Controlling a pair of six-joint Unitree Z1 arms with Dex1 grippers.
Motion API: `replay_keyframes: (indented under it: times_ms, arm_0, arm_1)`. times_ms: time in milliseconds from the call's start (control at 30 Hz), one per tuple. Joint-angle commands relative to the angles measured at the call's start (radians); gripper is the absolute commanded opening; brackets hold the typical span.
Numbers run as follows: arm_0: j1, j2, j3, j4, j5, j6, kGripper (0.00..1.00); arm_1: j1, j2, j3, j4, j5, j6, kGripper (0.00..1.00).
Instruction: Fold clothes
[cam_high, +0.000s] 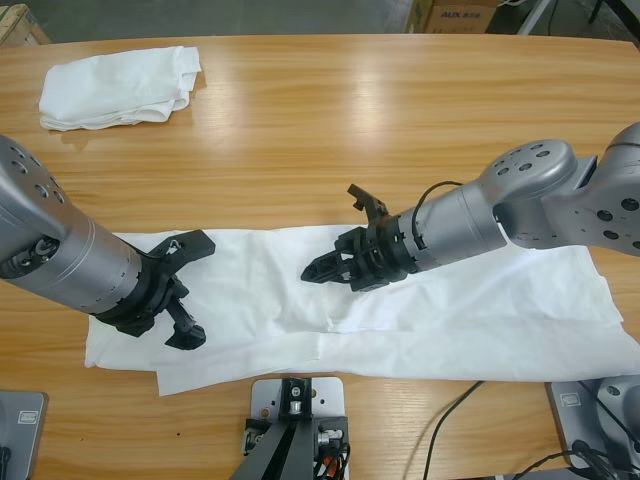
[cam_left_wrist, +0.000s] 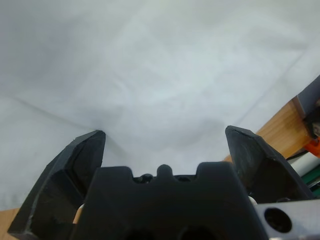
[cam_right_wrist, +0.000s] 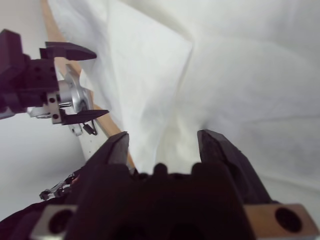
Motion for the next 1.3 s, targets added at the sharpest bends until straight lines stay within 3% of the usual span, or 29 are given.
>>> replay_keyframes:
  times_ms: [33,200,267,400,567,900,1000,1133,1300]
  arm_0:
    - [0.012,0.046,0.015,-0.01,0.012,0.003,0.936]
    - [0.012,0.046,0.014,-0.01,0.013,0.003,0.936]
    - [0.012,0.046,0.014,-0.01,0.019,0.003,0.936]
    - [0.012,0.04,0.012,-0.01,0.024,0.001,0.936]
    - [0.012,0.044,0.012,-0.019,0.03,-0.001,0.936]
    - [0.012,0.052,0.014,-0.018,0.031,0.001,0.936]
    - [0.012,0.054,0.016,-0.018,0.03,0.001,0.936]
    - [0.012,0.052,0.017,-0.017,0.03,0.003,0.936]
    - [0.012,0.05,0.016,-0.016,0.029,0.003,0.936]
  arm_1:
    - [0.007,0.055,0.011,-0.033,0.038,0.017,0.563]
    - [0.016,0.061,0.01,-0.055,0.057,0.03,0.557]
    - [0.02,0.062,0.01,-0.061,0.062,0.03,0.369]
    - [0.022,0.067,0.01,-0.076,0.076,0.032,0.277]
    - [0.022,0.073,0.011,-0.092,0.103,0.026,0.0]
    - [0.025,0.085,0.012,-0.122,0.115,-0.04,0.0]
    - [0.025,0.029,0.018,-0.103,-0.007,-0.064,0.0]
    - [0.03,-0.077,0.017,0.04,-0.17,-0.128,0.0]
    - [0.037,-0.071,0.011,0.144,-0.205,-0.141,0.0]
